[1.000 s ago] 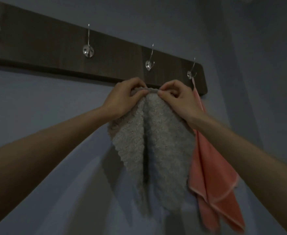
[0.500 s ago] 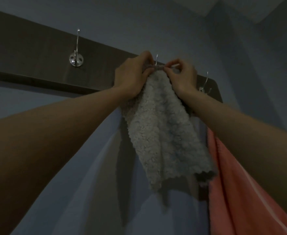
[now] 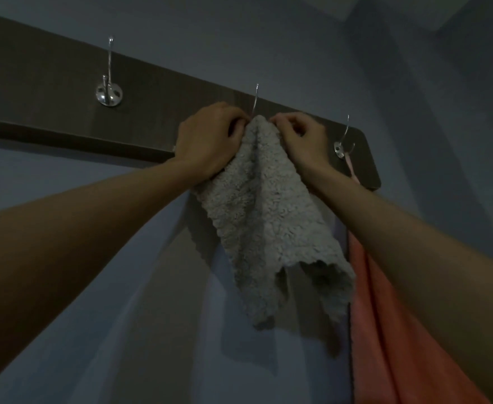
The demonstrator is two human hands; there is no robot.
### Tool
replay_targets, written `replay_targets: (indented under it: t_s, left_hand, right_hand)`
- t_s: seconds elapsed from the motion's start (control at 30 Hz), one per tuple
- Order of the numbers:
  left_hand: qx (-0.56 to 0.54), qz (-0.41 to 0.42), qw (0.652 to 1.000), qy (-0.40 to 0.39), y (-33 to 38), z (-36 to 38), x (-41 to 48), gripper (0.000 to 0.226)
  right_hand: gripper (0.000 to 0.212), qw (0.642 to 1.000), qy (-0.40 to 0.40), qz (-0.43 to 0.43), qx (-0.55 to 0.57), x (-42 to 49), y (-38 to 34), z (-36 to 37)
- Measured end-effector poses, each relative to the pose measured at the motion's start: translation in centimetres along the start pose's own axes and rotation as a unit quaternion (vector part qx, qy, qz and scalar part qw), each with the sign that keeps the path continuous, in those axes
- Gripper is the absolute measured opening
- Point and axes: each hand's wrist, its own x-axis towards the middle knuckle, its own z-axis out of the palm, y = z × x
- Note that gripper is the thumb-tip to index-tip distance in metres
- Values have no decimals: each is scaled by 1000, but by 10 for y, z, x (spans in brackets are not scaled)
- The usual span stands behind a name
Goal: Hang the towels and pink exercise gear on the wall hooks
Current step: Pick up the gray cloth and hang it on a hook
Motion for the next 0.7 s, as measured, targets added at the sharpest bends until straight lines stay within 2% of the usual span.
replay_targets:
  t_s: [0.1, 0.2, 0.37, 0.5, 0.7]
  left_hand:
    - [-28, -29, 998, -37, 7, -5, -7, 43]
    - [-68, -14, 994, -88, 9, -8, -17, 50]
    - [-3, 0, 992, -130, 11, -9, -28, 74]
    - [-2, -33, 991, -133, 23, -6, -39, 66]
    - [4, -59, 990, -130, 29, -12, -51, 56]
  right_hand:
    - [22, 995, -61, 28, 72, -14, -11, -9]
    - [27, 990, -116, 36, 76, -25, -13, -16]
    - [41, 991, -122, 31, 36, -26, -17, -17]
    - [43, 990, -133, 44, -22, -25, -8, -13]
    - [37, 982, -152, -11, -113, -39, -8, -17]
